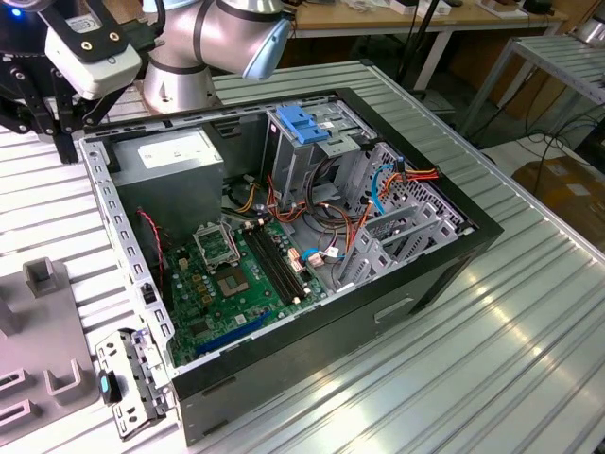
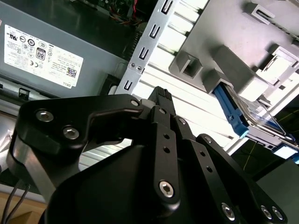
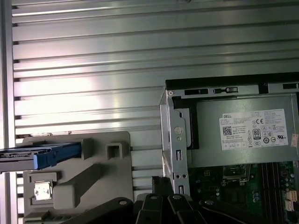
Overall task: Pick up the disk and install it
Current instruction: 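Reach for the disk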
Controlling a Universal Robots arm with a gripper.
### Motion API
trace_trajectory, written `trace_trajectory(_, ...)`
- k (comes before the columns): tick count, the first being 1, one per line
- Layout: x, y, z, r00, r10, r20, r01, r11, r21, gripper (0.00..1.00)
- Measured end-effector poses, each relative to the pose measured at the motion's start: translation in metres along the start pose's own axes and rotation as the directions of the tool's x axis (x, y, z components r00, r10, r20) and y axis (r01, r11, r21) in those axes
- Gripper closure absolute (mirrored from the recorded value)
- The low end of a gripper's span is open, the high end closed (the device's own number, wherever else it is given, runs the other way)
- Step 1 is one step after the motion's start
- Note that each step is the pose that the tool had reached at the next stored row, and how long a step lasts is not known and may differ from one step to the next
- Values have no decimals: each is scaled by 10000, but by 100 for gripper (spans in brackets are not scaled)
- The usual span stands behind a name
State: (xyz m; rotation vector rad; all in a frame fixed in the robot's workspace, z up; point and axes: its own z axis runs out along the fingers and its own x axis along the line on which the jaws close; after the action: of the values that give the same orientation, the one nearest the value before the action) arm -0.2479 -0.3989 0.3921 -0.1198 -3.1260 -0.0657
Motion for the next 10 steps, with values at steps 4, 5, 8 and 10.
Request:
trace_trajectory(4, 54, -4, 1, 10000, 0, 0, 0, 10000, 0, 89)
trace_trajectory(5, 65, -5, 1, 10000, 0, 0, 0, 10000, 0, 89)
trace_trajectory(8, 112, -9, 2, 10000, 0, 0, 0, 10000, 0, 89)
trace_trajectory(10, 133, -10, 2, 10000, -1, 0, 1, 10000, 0, 89)
